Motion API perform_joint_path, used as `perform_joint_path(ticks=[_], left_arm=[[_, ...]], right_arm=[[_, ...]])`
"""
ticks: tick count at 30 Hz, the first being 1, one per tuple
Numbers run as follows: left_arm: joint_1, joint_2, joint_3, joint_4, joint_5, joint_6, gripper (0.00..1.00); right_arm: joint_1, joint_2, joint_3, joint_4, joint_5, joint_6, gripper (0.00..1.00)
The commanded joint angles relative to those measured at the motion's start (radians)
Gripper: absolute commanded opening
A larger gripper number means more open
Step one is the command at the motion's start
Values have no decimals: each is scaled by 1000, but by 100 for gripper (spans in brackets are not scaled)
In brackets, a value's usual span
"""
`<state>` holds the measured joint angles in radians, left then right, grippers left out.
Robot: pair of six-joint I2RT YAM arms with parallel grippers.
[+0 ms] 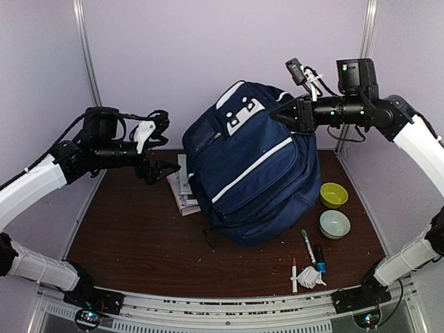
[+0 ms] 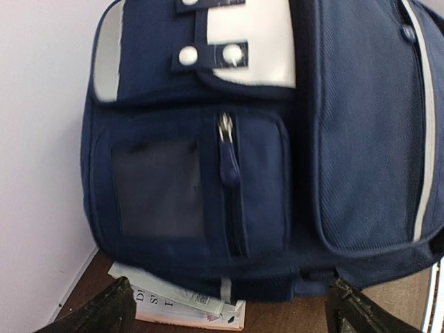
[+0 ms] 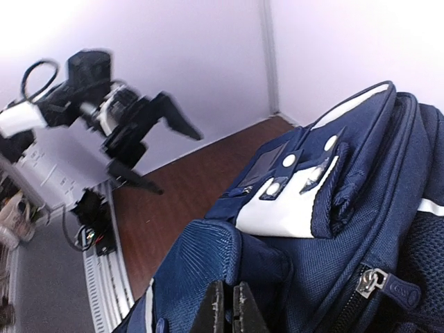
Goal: Pack the student bag
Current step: Pass from the right arm to the left
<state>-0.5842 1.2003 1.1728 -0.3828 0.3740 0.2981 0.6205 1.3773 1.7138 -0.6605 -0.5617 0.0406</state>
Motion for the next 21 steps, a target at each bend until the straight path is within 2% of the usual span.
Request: perform_joint_path(ticks=[1, 5, 9, 15, 21], left_arm=[[9, -58, 69, -52, 105, 5, 98], [53, -33, 144, -126, 113, -135, 98], [86, 14, 206, -202, 134, -161, 98], [99, 27, 146, -183, 144, -128, 98], [100, 111, 110, -169, 79, -52, 98]], right_arm=[[181, 22, 63, 102, -163, -258, 0], [229, 90, 76, 81, -191, -353, 0], [230, 181, 97, 31, -145, -412, 0], [229, 325, 182, -111, -88, -515, 0], [230, 423, 271, -217, -115, -589, 0]])
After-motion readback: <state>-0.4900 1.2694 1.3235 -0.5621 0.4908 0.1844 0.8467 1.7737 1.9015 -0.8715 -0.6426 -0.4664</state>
